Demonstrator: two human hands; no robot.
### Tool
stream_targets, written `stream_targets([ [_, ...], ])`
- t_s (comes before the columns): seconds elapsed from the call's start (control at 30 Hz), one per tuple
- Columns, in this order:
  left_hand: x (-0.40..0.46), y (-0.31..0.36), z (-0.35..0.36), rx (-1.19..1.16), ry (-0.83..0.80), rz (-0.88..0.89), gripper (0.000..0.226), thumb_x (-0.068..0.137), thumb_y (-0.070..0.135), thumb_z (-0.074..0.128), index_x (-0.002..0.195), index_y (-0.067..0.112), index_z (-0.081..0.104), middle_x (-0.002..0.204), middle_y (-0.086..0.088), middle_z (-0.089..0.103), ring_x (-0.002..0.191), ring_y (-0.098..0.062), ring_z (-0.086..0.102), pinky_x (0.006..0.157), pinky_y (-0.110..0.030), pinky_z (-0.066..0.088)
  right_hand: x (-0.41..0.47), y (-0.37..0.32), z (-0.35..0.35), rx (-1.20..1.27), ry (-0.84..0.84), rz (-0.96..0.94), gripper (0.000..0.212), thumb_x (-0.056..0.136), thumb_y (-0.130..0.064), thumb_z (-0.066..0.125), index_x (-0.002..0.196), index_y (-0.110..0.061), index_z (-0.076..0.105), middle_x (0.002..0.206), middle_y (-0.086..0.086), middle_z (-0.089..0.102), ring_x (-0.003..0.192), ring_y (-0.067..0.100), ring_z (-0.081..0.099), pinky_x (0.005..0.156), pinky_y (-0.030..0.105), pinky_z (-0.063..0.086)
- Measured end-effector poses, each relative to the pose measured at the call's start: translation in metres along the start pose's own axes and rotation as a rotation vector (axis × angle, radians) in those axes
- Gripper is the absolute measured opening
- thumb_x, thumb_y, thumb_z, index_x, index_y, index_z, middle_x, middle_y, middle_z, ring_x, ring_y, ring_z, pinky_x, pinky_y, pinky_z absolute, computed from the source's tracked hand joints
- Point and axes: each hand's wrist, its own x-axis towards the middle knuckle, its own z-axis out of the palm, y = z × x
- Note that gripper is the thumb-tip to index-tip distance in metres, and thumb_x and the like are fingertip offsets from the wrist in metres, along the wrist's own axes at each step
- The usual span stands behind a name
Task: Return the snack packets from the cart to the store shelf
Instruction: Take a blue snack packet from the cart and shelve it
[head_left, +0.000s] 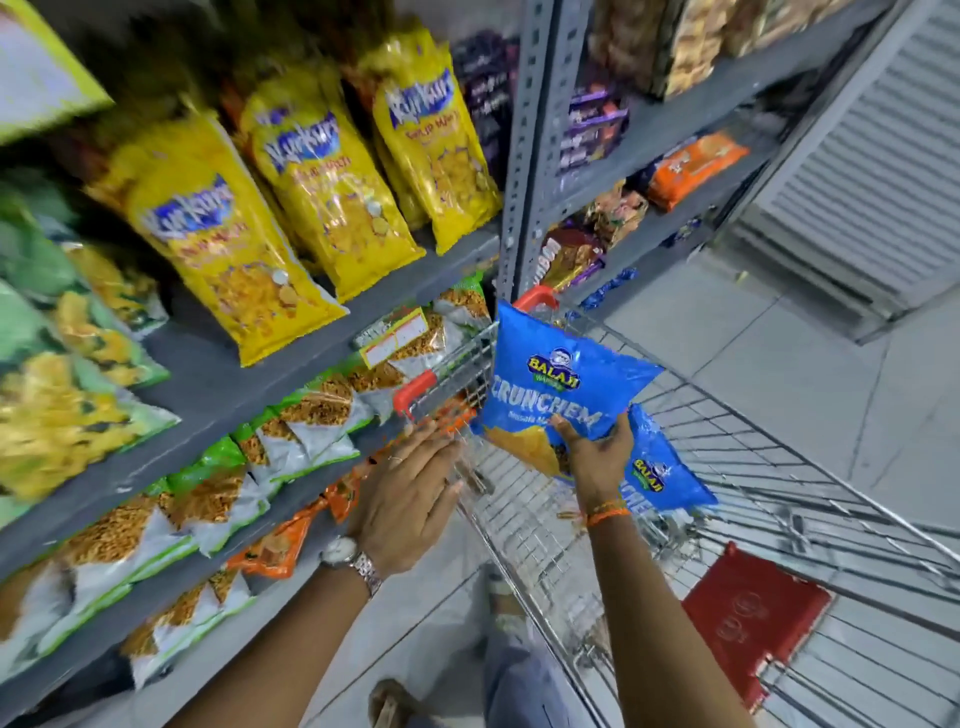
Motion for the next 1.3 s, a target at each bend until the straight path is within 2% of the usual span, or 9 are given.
stream_targets([
  [0.07,0.003,0.005,-0.039,0.005,0.072,-0.003,0.044,0.103,0.033,0.045,0.135,0.008,0.062,0.136,-0.008,0.064,0.135,-0.026,0.049,0.126,-0.029,0.016,-0.019,-0.046,0.003,0.038,-0.039,-0.064,0.061,0.07,-0.006,0.089,0.124,-0.006,0.061,0.12,0.014,0.074,0.109,0.033,0.072,0.089,0.055,0.06],
  [0.27,0.009,0.014,-0.155,0.122,0.378,0.032,0.047,0.099,0.03,0.049,0.139,0.007,0.059,0.14,-0.008,0.061,0.14,-0.029,0.046,0.125,-0.042,0.023,-0.071,-0.182,0.021,0.12,-0.219,-0.27,0.05,0.077,0.008,0.08,0.123,0.004,0.06,0.116,0.02,0.074,0.099,0.027,0.075,0.082,0.041,0.062],
  [0.37,0.008,0.012,-0.212,0.165,0.539,0.014,0.047,0.101,0.031,0.049,0.14,0.006,0.058,0.143,-0.008,0.059,0.141,-0.028,0.045,0.124,-0.048,0.027,-0.097,-0.247,0.038,0.133,-0.327,-0.384,0.048,0.077,0.008,0.079,0.121,0.002,0.062,0.112,0.014,0.076,0.1,0.025,0.075,0.082,0.037,0.063],
  [0.47,0.005,0.008,-0.269,0.257,0.683,0.009,0.047,0.098,0.027,0.052,0.139,0.006,0.059,0.143,-0.009,0.059,0.14,-0.031,0.047,0.126,-0.041,0.02,-0.124,-0.308,0.058,0.169,-0.459,-0.496,0.048,0.077,0.008,0.079,0.121,-0.003,0.063,0.112,0.007,0.077,0.102,0.025,0.075,0.083,0.036,0.063],
  [0.63,-0.01,-0.008,-0.347,0.385,0.888,-0.018,0.042,0.099,0.025,0.051,0.135,0.005,0.061,0.139,-0.011,0.061,0.137,-0.034,0.05,0.125,-0.047,0.024,-0.169,-0.402,0.1,0.254,-0.63,-0.649,0.038,0.077,0.008,0.077,0.102,-0.02,0.069,0.093,-0.009,0.08,0.088,0.014,0.076,0.081,0.032,0.063],
  [0.8,-0.03,-0.044,-0.375,0.468,0.935,-0.151,0.044,0.1,0.029,0.048,0.134,0.005,0.062,0.136,-0.011,0.064,0.131,-0.033,0.057,0.121,-0.051,0.032,-0.195,-0.466,0.157,0.31,-0.785,-0.676,0.031,0.081,0.01,0.073,0.109,-0.005,0.069,0.097,0.002,0.08,0.087,0.013,0.075,0.077,0.028,0.062],
  [0.93,-0.033,-0.058,-0.374,0.514,0.954,-0.256,0.042,0.101,0.033,0.046,0.126,0.008,0.069,0.126,-0.009,0.071,0.114,-0.029,0.067,0.111,-0.041,0.043,-0.203,-0.492,0.205,0.26,-0.866,-0.645,0.025,0.083,0.01,0.073,0.092,-0.013,0.068,0.075,-0.011,0.078,0.071,0.004,0.074,0.066,0.02,0.06],
  [1.03,-0.031,-0.06,-0.371,0.537,0.988,-0.252,0.039,0.1,0.03,0.047,0.122,0.009,0.072,0.122,-0.008,0.073,0.113,-0.026,0.067,0.109,-0.036,0.041,-0.196,-0.496,0.235,0.236,-0.891,-0.609,0.023,0.084,0.007,0.073,0.09,-0.014,0.067,0.08,-0.008,0.077,0.071,0.005,0.074,0.068,0.021,0.061],
  [1.3,-0.026,-0.071,-0.362,0.515,0.994,-0.263,0.039,0.097,0.023,0.049,0.128,0.011,0.069,0.128,-0.005,0.071,0.119,-0.024,0.066,0.112,-0.042,0.041,-0.162,-0.489,0.281,0.166,-0.905,-0.563,0.031,0.084,0.0,0.077,0.114,-0.003,0.068,0.095,0.0,0.077,0.085,0.011,0.077,0.076,0.025,0.061],
])
